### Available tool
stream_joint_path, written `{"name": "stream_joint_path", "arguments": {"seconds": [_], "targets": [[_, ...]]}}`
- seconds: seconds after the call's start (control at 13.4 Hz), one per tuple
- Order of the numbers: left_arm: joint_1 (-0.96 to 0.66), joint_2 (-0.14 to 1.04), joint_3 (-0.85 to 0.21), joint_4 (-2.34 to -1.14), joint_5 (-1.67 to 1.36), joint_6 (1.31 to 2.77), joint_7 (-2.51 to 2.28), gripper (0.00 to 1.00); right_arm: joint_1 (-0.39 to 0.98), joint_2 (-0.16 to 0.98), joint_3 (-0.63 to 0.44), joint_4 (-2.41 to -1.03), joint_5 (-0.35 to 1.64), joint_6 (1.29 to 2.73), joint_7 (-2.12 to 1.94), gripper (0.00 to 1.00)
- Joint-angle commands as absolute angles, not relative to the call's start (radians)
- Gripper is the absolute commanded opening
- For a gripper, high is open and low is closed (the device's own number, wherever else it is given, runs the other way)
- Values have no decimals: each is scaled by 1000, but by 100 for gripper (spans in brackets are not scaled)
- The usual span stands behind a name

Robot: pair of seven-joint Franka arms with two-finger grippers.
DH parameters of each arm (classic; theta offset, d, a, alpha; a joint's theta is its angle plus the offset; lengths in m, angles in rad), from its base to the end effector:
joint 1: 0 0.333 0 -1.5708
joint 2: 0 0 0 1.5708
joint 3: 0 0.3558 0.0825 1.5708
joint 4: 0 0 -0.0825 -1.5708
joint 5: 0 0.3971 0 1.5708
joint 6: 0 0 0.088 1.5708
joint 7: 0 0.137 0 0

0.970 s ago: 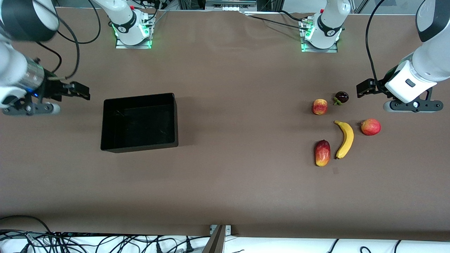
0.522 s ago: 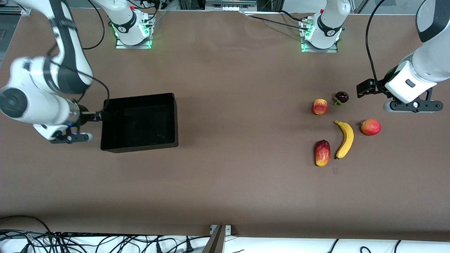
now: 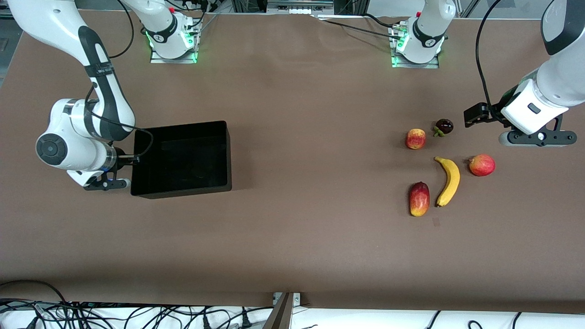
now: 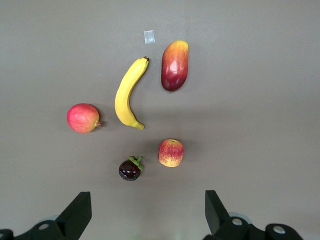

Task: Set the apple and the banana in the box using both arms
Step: 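Reach the right gripper down to the black box rim and grasp it, then slide the black box with the right gripper toward the fruit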

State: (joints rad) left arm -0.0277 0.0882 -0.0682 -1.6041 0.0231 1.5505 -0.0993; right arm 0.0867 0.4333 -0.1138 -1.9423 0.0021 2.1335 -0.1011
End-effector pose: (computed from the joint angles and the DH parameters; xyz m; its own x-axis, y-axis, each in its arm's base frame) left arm 0.5832 -0.0513 0.5660 0.9903 0.0042 -0.1387 -0.0001 -0.9995 -0.0308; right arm 0.6117 -0.0145 0.2398 0.9680 0.0723 -0.2405 0.0799 -0.9966 0.0221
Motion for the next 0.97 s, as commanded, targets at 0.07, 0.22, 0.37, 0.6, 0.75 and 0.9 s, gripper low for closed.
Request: {"name": "stream_joint_path", "arguments": {"seconds": [0.07,0.22,0.37,0.6,0.75,0.9], "targets": [[-21,97,-71,-1582,21,1529,-84,100,66,425,-106,-1953,8,2131,-112,0],[-21,97,-71,-1582,21,1529,-84,100,66,425,-104,-1944,20,2122,-106,0],[-21,97,-71,-1582,21,1529,-84,100,66,411,-101,-1925,92,2118,-113,0],[-21,97,-71,-1582,21,1529,-84,100,74,408,-95,-1843,112,2031,-104,0],[-18,97,-71,-1583,21,1528,-83,100,92,410,-71,-1760,114,1967,-68,0],[-18,97,-69,-1583,21,1528,-83,100,135,413,-34,-1697,113,1924,9,0]]}}
